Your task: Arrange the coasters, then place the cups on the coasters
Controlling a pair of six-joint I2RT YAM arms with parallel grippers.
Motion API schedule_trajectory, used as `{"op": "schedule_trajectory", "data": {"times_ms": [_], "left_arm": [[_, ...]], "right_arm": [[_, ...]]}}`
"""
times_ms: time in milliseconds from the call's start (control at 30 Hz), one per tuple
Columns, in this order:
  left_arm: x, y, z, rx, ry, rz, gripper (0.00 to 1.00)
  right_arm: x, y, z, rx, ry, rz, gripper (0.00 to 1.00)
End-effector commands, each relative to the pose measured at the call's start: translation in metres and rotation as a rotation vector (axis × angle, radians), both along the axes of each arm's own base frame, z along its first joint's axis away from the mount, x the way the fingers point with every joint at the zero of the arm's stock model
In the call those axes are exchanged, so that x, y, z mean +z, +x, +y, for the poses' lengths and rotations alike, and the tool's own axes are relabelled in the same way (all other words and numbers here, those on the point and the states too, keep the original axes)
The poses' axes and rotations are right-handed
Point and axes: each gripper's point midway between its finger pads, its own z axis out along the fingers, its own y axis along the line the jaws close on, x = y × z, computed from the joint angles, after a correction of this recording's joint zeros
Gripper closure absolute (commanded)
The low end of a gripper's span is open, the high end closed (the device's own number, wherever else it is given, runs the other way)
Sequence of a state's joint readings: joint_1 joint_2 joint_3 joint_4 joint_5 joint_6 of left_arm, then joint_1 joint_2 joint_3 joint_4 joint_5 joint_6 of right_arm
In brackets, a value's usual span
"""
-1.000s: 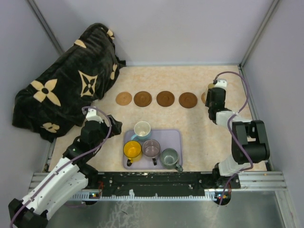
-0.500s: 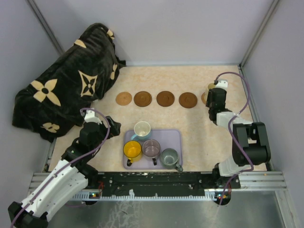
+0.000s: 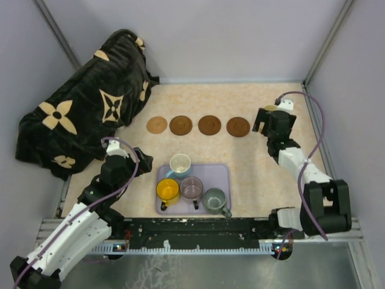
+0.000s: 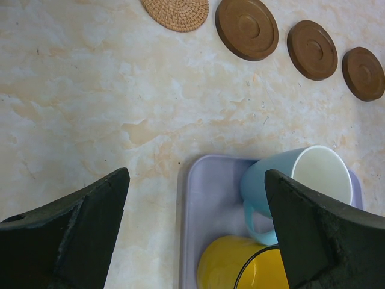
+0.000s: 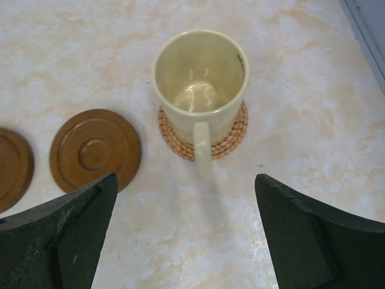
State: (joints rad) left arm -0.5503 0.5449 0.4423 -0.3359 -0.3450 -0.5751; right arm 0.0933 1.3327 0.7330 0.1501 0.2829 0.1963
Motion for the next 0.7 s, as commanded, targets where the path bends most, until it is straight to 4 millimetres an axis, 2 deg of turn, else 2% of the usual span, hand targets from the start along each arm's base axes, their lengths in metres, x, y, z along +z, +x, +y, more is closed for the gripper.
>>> {"op": "schedule_trajectory", "data": {"times_ms": [0,100,233,333,500,667], "left_arm": [[0.003,0.0,-0.001,0.001,-0.01,-0.009,0.0],[0.003,0.0,-0.003,-0.006,-0.01,-0.002,0.0],[0.0,0.0,-0.004,-0.016,-0.002,0.012,0.0],[-0.003,0.0,-0.004,-0.016,0.009,0.027,0.0],[-0.006,0.0,-0.007,-0.03,0.016,0.046,0.0],[-0.005,0.003,-0.008,-0.033,0.025,0.047,0.0]], "right_arm": [[0.043,-0.015,0.034,0.07,0.069,-0.048,0.02],[0.055,-0.038,0.067,0.169,0.112,-0.022,0.04],[0.054,-0.089,0.112,0.309,0.132,0.053,0.1],[0.048,-0.129,0.134,0.378,0.147,0.102,0.14],[0.044,-0.188,0.151,0.47,0.246,0.163,0.25],[0.049,-0.229,0.161,0.553,0.343,0.23,0.33]]}}
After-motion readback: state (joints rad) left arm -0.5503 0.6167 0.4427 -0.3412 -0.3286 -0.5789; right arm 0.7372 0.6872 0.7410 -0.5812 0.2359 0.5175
